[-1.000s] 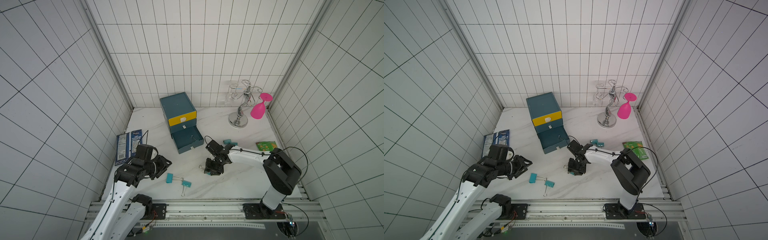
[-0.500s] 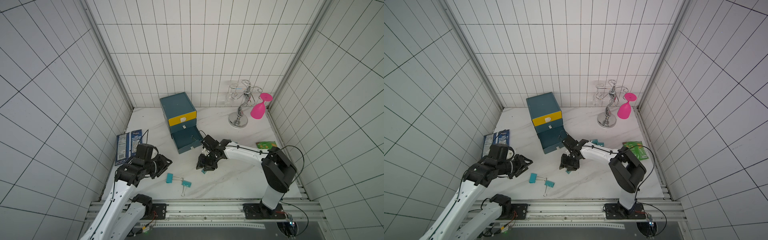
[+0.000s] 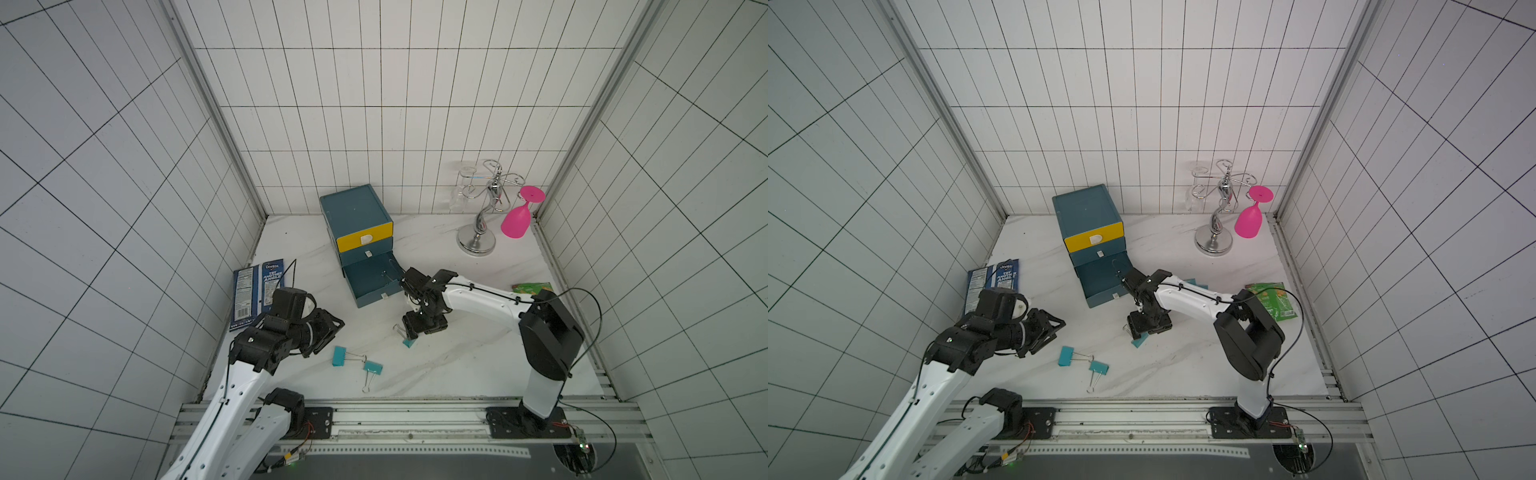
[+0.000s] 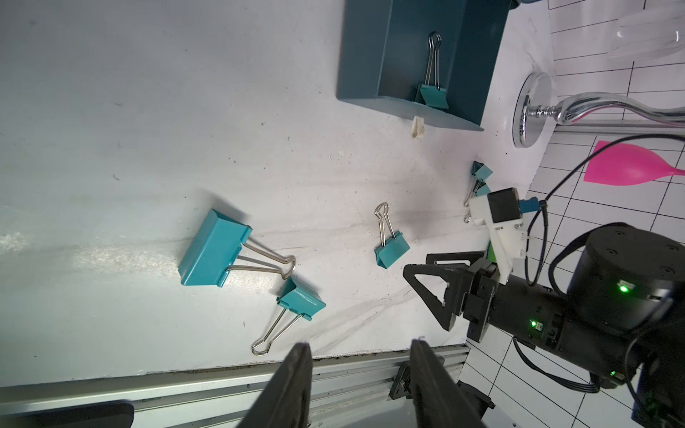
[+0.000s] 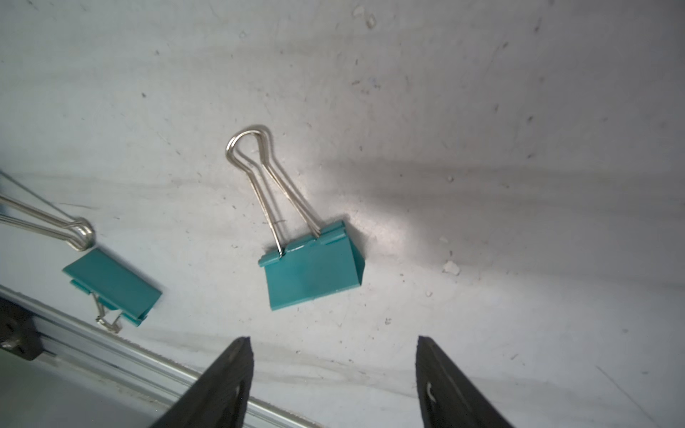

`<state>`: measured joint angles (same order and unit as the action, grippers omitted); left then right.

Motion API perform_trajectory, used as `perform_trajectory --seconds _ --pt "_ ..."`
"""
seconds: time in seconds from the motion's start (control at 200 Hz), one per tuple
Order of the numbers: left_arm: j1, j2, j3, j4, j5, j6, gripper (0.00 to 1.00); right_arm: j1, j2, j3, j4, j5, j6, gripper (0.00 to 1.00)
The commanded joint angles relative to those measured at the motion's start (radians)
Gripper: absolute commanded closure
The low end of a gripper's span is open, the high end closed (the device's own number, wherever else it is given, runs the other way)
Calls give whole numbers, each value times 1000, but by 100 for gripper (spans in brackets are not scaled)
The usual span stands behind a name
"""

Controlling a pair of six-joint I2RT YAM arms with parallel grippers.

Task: Put the binder clips in the drawer according to color
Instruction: Pick up the binder clip at the center of the board.

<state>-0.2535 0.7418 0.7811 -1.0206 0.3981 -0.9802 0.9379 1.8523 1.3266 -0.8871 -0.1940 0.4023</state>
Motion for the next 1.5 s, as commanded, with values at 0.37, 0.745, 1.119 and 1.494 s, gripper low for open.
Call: perform_trajectory --seconds 0.37,0.745,1.119,1.494 --pt "2 -50 10 -29 -8 -5 53 6 146 116 -51 -24 -151 25" --pt "2 -34 8 -21 -1 3 53 57 142 88 -39 -76 -164 25" --pt "2 -37 -3 -16 1 3 53 114 187 126 -119 68 -108 29" --pt "2 -33 -6 -7 2 3 53 130 211 158 -130 105 -85 36"
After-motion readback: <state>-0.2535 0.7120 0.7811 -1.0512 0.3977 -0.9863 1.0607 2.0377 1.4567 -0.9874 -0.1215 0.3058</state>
